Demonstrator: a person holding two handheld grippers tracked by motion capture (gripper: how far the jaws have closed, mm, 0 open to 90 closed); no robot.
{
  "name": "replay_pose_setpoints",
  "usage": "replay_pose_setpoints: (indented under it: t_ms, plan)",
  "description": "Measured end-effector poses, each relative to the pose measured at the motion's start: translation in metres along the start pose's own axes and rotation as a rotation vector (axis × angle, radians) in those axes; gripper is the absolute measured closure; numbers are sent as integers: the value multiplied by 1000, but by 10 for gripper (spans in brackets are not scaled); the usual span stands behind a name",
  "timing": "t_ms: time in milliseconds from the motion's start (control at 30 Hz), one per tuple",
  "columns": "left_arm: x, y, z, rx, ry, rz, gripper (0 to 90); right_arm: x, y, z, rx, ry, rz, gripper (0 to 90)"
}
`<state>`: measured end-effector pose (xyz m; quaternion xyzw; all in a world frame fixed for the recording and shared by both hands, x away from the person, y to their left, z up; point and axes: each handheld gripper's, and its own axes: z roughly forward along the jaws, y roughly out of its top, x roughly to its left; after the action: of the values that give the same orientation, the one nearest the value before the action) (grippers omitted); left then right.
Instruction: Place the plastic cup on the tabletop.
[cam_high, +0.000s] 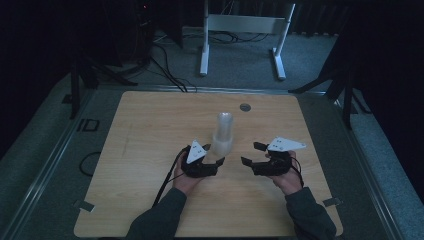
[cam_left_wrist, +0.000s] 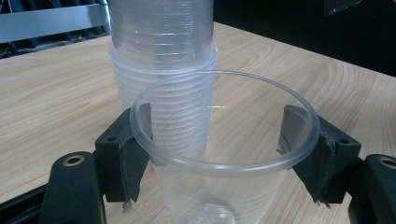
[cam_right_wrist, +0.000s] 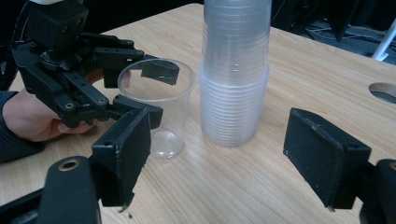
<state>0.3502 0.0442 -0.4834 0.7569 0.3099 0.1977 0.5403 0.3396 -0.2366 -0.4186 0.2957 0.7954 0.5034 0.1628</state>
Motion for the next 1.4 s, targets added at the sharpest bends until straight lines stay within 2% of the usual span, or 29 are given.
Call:
replay_pose_setpoints:
  t_ms: [367, 700, 933, 1167, 1267, 1400]
  plan:
    - [-2, 0, -1, 31, -5, 6, 250, -1, 0, -1, 1, -2, -2, 230]
    - [-3, 0, -2, 68, -4, 21, 166, 0, 1, 0, 1, 0, -1, 230]
    - [-4, -2, -3, 96, -17, 26, 142, 0, -1, 0, 2, 0, 1, 230]
    - [-4, -4, -4, 101, -12, 24, 125, 0, -1, 0, 2, 0, 1, 229]
    - [-2, -4, -7, 100, 3, 22, 114, -1, -1, 0, 2, 0, 1, 230]
    - [-1, -6, -9, 103, -4, 20, 113, -1, -1, 0, 4, 0, 1, 229]
